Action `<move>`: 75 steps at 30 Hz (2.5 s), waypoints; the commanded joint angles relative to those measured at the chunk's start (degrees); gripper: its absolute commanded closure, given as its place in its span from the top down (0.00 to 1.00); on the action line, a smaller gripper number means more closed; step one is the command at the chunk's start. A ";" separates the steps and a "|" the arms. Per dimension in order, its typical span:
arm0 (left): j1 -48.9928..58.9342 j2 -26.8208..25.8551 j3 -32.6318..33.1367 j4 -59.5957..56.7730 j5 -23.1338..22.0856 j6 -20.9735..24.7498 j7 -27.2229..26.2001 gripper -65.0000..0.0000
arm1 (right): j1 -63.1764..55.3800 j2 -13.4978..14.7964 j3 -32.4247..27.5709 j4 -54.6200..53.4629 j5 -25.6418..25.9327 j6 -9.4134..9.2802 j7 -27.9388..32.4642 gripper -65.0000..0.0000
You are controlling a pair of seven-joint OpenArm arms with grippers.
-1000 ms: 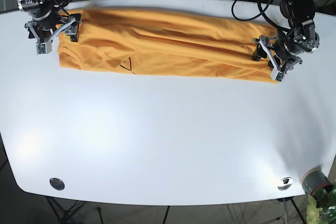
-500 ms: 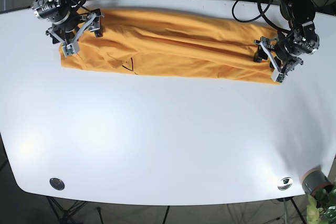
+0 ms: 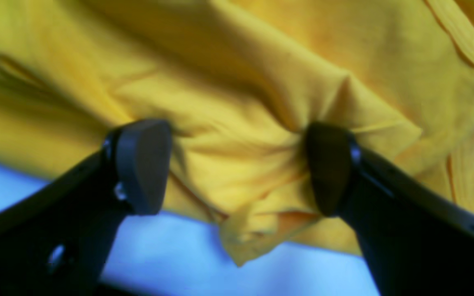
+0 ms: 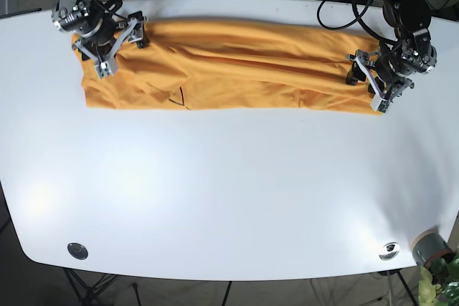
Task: Fold the T-shirt properly
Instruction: 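Grasp both ends of the folded shirt strip with both grippers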
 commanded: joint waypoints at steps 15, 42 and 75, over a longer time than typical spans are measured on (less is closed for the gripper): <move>-14.17 -0.53 0.11 -12.96 6.19 -0.04 -0.01 0.53 | 18.91 4.98 0.30 -17.44 -10.57 -0.45 3.70 0.75; -10.65 -3.78 -20.11 -0.21 -20.80 -0.13 9.57 0.77 | 18.74 4.98 0.48 -18.14 -9.25 -0.45 4.76 0.75; -9.77 2.37 -14.66 -20.78 -23.61 -2.85 6.05 0.62 | 17.24 4.98 0.57 -17.96 -5.47 -0.45 4.76 0.75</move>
